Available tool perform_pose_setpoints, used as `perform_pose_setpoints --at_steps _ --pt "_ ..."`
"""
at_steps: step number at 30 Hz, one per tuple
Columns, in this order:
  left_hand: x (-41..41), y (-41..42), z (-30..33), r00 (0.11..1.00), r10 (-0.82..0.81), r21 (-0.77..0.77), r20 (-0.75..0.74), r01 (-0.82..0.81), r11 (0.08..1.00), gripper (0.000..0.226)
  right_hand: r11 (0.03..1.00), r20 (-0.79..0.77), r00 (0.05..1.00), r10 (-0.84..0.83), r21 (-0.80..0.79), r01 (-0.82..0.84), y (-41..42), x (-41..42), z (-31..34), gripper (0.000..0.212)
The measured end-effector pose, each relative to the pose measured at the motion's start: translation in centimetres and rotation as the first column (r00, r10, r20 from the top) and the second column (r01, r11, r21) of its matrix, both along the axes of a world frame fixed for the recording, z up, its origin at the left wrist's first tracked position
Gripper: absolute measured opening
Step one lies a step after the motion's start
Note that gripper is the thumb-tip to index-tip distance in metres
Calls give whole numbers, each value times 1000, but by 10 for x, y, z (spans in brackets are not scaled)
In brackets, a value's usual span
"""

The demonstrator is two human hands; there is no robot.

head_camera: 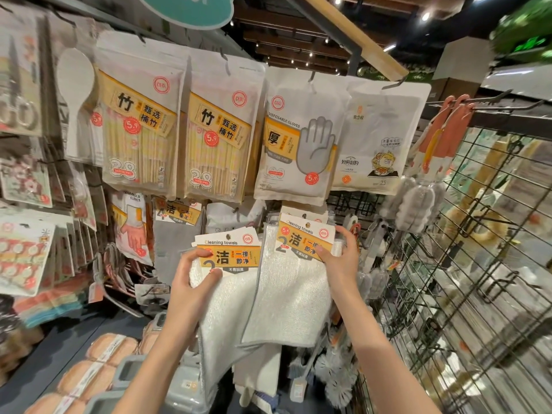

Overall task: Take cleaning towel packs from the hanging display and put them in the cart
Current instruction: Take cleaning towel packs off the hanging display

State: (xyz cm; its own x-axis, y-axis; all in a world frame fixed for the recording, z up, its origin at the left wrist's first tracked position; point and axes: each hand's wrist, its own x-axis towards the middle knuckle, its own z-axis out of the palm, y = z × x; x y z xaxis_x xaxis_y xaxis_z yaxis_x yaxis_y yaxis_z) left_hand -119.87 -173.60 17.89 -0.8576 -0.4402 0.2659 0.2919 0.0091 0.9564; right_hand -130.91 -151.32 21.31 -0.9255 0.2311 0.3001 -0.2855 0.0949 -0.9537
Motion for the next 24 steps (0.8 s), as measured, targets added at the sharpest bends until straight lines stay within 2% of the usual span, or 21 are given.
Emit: perform_pose_setpoints --at_steps 10,15,24 --pt "-4 -7 -8 999 41 -7 29 -40 999 30 997 32 999 -44 72 41 -5 -28 -12 52" --pt "-6 -11 -7 997 76 -4 32 -75 997 31 981 35 997 -74 181 67 -8 -47 -17 30" --pt "-10 -15 0 997 63 52 41 -65 997 33 946 80 994 -71 322 42 -15 -72 -11 37"
